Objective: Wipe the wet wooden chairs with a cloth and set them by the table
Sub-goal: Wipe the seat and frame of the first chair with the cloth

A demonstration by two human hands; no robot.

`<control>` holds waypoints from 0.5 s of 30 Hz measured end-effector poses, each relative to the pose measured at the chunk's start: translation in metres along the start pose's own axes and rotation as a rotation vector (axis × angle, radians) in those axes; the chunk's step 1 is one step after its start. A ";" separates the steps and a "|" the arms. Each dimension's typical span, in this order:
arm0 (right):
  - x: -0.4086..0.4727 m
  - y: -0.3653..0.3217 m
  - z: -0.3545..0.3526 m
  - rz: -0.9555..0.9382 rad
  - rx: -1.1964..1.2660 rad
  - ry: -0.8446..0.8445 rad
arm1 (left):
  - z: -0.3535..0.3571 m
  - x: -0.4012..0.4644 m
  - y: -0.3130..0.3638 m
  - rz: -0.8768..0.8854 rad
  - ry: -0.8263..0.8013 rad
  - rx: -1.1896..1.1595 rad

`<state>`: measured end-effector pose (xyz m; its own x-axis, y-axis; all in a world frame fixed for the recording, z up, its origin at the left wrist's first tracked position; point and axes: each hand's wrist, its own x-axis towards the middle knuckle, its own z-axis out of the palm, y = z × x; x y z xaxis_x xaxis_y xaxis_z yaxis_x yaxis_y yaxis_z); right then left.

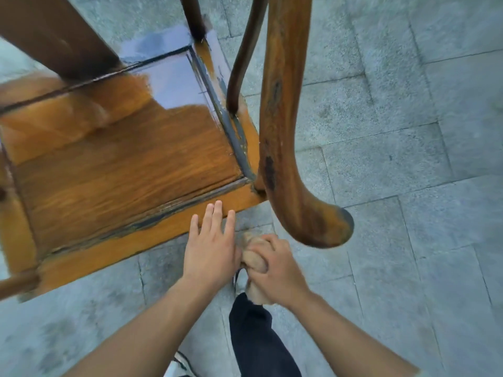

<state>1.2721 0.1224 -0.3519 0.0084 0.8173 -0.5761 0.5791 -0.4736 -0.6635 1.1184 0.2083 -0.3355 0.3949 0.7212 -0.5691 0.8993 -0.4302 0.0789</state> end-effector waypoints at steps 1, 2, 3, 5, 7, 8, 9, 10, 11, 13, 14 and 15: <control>-0.008 -0.007 0.013 -0.043 -0.112 0.061 | 0.001 -0.010 -0.003 -0.030 -0.004 -0.017; -0.019 -0.018 0.025 -0.091 -0.190 0.097 | 0.003 -0.023 -0.010 -0.073 -0.001 -0.036; -0.025 -0.027 0.034 -0.136 -0.237 0.127 | 0.003 -0.035 -0.016 -0.124 0.005 -0.067; -0.029 -0.044 0.044 -0.191 -0.253 0.162 | 0.002 -0.064 -0.035 -0.237 0.018 -0.117; -0.032 -0.065 0.051 -0.265 -0.304 0.161 | 0.000 -0.097 -0.055 -0.328 0.040 -0.154; -0.035 -0.075 0.054 -0.316 -0.333 0.142 | 0.000 -0.111 -0.062 -0.363 0.058 -0.175; -0.037 -0.086 0.057 -0.378 -0.368 0.118 | 0.000 -0.126 -0.069 -0.400 0.083 -0.192; -0.040 -0.098 0.059 -0.447 -0.414 0.093 | -0.001 -0.143 -0.074 -0.439 0.110 -0.215; -0.041 -0.109 0.062 -0.510 -0.462 0.073 | 0.000 -0.158 -0.079 -0.472 0.139 -0.230; -0.045 -0.130 0.068 -0.622 -0.550 0.029 | 0.001 -0.187 -0.087 -0.534 0.229 -0.245; -0.050 -0.142 0.072 -0.686 -0.597 0.015 | 0.003 -0.204 -0.091 -0.566 0.269 -0.262; -0.059 -0.157 0.080 -0.770 -0.656 -0.008 | 0.007 -0.225 -0.095 -0.608 0.301 -0.265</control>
<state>1.1151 0.1219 -0.2517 -0.5606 0.8212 -0.1061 0.7584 0.4578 -0.4639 0.9431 0.0825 -0.2208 -0.1891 0.9253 -0.3287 0.9763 0.2129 0.0377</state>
